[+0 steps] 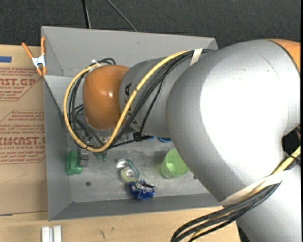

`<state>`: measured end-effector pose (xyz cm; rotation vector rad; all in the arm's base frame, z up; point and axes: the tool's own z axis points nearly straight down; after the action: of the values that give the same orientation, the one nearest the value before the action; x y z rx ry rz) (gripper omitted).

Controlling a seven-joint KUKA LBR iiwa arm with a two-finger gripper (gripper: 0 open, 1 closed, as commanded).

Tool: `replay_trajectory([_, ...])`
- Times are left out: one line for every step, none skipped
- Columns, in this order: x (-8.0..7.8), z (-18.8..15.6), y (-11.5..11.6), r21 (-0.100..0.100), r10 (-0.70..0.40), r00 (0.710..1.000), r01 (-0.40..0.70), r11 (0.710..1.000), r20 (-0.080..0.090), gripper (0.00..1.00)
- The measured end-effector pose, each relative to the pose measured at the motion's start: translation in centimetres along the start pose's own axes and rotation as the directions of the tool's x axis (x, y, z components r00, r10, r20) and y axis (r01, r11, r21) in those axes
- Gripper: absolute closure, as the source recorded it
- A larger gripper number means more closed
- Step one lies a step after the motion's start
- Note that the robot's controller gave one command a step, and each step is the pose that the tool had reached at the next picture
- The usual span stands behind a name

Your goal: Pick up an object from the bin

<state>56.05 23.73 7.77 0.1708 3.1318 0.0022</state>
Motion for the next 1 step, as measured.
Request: replay_trajectory([2.13, -19.55, -1.17, -0.001, -0.457, 0.889, 0.457, 0.889, 0.004, 1.00])
